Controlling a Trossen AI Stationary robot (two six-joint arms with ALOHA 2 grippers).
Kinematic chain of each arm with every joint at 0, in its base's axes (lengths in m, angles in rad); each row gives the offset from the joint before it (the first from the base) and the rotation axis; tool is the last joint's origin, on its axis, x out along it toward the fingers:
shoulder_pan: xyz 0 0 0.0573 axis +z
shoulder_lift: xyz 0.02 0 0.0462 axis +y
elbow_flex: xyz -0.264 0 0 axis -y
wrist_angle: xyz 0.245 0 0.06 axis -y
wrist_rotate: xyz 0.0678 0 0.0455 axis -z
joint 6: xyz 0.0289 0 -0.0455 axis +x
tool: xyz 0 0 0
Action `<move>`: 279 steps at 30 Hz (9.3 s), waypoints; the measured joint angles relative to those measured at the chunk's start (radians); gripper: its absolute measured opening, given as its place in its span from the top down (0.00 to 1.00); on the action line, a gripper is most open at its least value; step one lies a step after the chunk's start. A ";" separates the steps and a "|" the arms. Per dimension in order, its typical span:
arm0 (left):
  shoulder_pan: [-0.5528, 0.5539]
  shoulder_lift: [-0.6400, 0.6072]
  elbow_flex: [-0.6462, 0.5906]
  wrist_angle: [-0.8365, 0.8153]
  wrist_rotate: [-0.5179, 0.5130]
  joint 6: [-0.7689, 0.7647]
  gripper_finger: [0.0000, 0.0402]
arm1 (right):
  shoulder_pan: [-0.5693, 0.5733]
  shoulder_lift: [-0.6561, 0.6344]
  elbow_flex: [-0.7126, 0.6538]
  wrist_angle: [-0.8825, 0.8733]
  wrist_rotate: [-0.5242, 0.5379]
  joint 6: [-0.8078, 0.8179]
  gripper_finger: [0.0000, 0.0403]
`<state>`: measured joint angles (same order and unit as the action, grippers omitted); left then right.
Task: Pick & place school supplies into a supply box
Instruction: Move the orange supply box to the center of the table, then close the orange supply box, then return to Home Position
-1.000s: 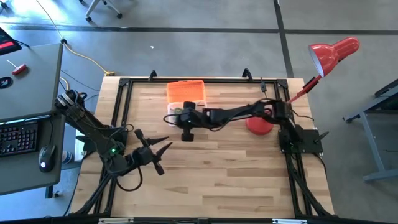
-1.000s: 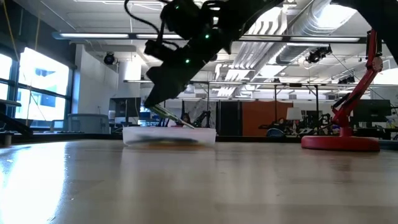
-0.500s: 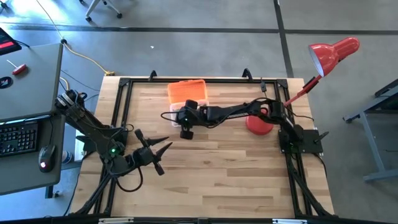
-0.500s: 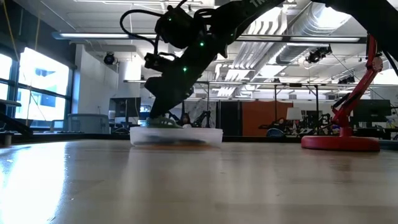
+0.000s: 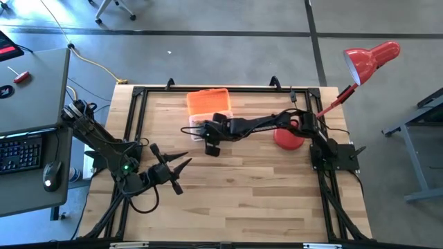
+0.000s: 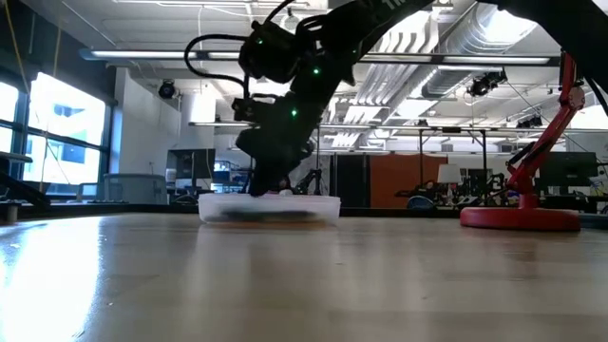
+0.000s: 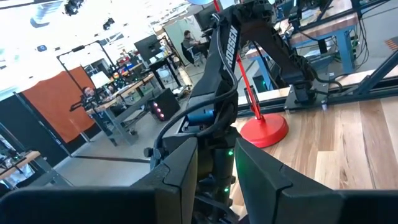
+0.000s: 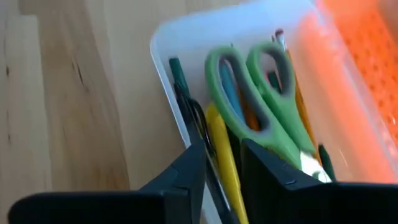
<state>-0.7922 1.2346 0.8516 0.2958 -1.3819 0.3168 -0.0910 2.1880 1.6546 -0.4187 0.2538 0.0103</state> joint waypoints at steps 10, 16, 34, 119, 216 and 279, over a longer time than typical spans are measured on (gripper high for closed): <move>0.000 0.000 0.000 0.000 0.001 0.000 0.65 | 0.000 -0.004 0.002 -0.080 -0.017 -0.018 0.96; 0.000 0.000 0.000 0.000 0.001 0.000 0.65 | 0.010 -0.004 0.002 -0.100 -0.195 -0.011 0.98; 0.000 0.000 0.000 -0.008 0.005 0.000 0.65 | 0.135 -0.055 -0.001 -0.363 -0.315 -0.007 1.00; 1.119 0.206 -0.140 -0.134 1.476 -0.998 0.94 | 0.518 -0.301 -0.859 0.600 0.385 0.775 1.00; 0.236 -1.056 -0.545 -0.269 1.162 -0.185 0.90 | 0.599 -1.777 -1.410 0.671 0.008 -0.132 1.00; 0.236 -1.172 -0.810 -0.310 0.875 -0.244 0.88 | 0.457 -2.155 -1.573 0.333 0.379 -0.148 1.00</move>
<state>-0.5564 0.0624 0.0414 -0.0143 -0.5064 0.0725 0.3660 0.0330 0.0814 -0.0859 0.6327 -0.1380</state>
